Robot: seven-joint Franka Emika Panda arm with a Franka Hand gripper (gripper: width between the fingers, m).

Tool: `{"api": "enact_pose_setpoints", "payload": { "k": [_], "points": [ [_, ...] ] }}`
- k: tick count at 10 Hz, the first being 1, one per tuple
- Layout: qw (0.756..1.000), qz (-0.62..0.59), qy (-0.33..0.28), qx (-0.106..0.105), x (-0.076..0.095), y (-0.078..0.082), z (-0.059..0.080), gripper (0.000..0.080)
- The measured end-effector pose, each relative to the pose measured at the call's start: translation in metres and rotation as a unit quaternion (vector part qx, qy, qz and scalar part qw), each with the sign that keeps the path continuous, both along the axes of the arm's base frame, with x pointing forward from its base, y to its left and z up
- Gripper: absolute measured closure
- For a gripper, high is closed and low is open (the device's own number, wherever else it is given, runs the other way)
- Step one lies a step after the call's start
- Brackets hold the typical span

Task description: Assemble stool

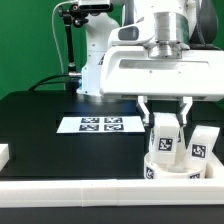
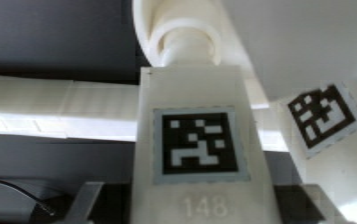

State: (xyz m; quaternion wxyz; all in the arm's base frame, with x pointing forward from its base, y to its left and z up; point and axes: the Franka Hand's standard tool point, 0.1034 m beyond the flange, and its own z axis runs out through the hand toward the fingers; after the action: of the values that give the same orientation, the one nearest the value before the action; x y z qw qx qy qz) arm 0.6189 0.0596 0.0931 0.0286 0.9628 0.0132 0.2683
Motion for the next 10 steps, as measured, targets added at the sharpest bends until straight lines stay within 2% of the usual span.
{"api": "enact_pose_setpoints", "payload": {
  "k": [5, 6, 7, 10],
  "points": [
    [1.0, 0.002, -0.016, -0.004, -0.003, -0.002, 0.0, 0.0458],
    [1.0, 0.003, -0.015, -0.004, -0.003, -0.003, 0.001, 0.0281],
    [1.0, 0.005, -0.014, -0.005, -0.002, -0.004, 0.005, 0.0179],
    [1.0, 0.008, -0.01, -0.004, 0.001, -0.005, 0.014, 0.0151]
  ]
}}
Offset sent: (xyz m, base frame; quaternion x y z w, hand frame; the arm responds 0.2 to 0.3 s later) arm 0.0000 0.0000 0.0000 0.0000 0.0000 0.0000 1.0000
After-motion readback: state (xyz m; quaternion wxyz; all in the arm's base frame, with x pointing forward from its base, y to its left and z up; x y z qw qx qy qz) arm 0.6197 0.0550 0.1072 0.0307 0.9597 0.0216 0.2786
